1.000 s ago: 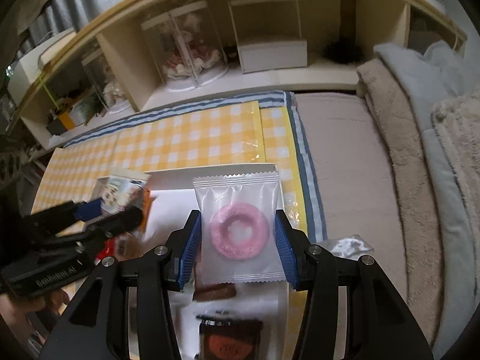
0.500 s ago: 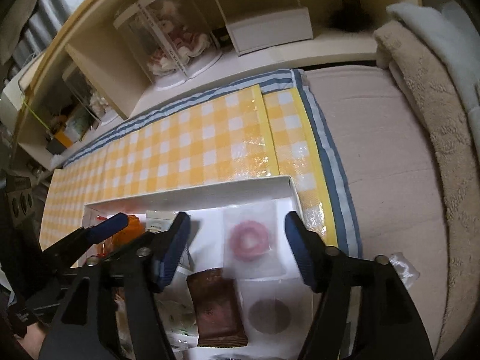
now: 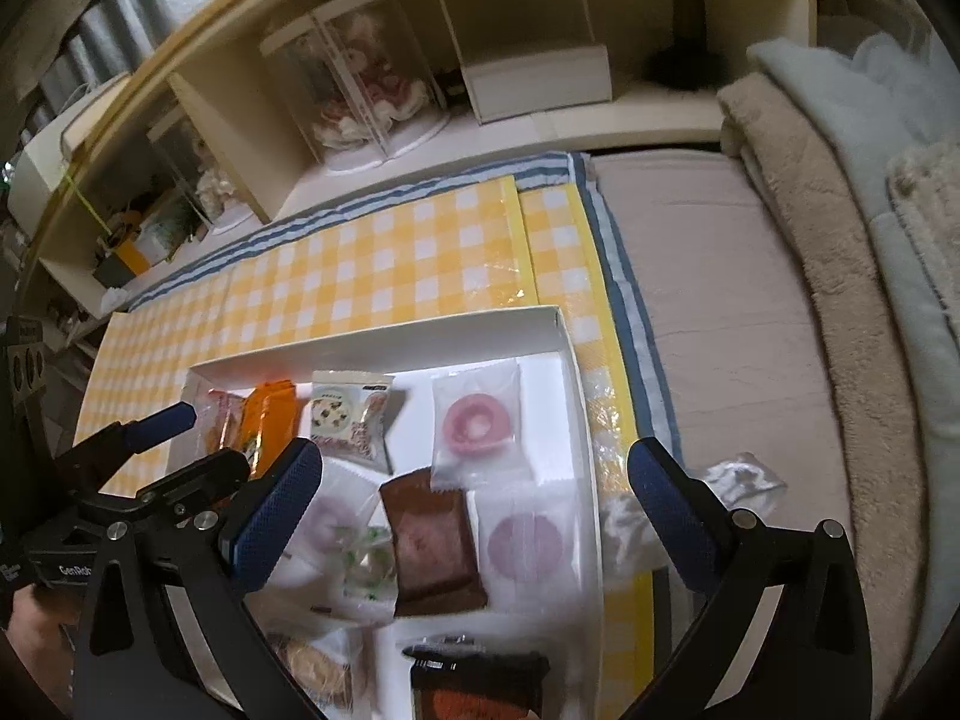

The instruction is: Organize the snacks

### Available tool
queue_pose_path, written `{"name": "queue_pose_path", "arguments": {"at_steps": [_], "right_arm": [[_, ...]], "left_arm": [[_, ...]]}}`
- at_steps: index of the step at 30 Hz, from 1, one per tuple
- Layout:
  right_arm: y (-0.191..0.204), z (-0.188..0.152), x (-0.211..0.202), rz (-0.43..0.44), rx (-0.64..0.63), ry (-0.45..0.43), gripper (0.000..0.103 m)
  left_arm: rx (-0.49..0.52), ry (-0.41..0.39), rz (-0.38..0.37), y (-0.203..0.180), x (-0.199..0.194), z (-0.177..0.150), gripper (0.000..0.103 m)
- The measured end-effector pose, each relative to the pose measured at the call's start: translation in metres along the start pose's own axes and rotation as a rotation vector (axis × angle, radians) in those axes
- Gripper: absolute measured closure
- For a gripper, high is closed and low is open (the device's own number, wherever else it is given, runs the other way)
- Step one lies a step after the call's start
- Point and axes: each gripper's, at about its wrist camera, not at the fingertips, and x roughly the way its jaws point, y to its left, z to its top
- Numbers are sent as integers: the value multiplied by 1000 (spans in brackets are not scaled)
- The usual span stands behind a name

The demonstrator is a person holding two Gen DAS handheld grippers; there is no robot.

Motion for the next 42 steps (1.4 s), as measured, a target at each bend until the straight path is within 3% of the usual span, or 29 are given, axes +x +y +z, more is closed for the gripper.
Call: {"name": "queue_pose_path", "arguments": {"at_steps": [23, 36, 42], "right_arm": [[64, -46, -121, -60, -64, -106, 0], [112, -98, -185, -53, -123, -185, 0], [132, -128, -200, -50, -149, -213, 0]], "left_arm": [[32, -84, 31, -8, -218, -58, 0], [104, -171, 132, -22, -317, -145, 0], [161, -251, 223, -34, -353, -192, 0]]}}
